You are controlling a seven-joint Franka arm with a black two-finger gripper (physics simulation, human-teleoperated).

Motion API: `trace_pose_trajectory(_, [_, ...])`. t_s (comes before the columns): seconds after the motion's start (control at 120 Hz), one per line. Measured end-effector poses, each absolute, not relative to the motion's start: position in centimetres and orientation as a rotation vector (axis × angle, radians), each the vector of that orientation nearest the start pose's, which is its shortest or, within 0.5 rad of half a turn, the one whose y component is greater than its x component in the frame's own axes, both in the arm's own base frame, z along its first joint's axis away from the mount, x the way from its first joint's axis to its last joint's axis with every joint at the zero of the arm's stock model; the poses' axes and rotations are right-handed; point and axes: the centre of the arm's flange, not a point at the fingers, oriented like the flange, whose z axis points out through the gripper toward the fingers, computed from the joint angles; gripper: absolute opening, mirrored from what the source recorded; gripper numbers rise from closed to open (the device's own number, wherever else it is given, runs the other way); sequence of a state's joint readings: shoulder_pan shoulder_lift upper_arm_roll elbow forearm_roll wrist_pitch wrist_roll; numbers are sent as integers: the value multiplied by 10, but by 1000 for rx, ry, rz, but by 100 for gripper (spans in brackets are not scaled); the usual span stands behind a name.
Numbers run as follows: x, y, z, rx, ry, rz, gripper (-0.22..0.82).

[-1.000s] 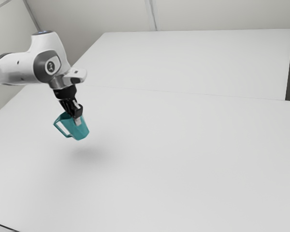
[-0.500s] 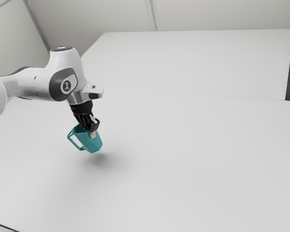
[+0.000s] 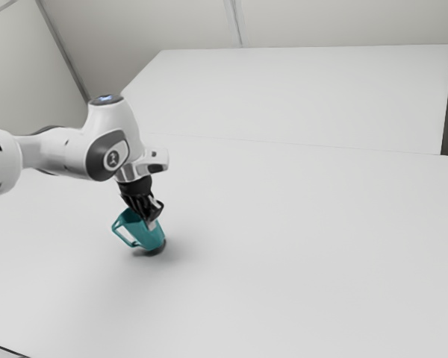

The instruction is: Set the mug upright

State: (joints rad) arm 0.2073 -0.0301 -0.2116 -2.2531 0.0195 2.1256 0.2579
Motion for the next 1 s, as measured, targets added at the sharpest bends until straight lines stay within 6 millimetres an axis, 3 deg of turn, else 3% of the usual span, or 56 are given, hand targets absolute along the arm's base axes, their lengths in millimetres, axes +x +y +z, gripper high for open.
trace_pose_trajectory(0.142, [506, -9, 358, -3097, 421, 144, -17])
trace_pose_trajectory(0.325, [507, -18, 360, -3093, 421, 107, 21])
trace_pose_trajectory(0.433, [510, -20, 378, -3086, 414, 47, 36])
trace_pose_trajectory(0.533, [519, -20, 407, -3080, 400, -22, 45])
trace_pose_trajectory(0.667, [537, -21, 463, -3077, 379, -80, 51])
trace_pose_trajectory(0.908, [551, -20, 591, -3084, 264, -160, 56])
trace_pose_trajectory(1.0, [548, -12, 626, -3089, 209, -162, 57])
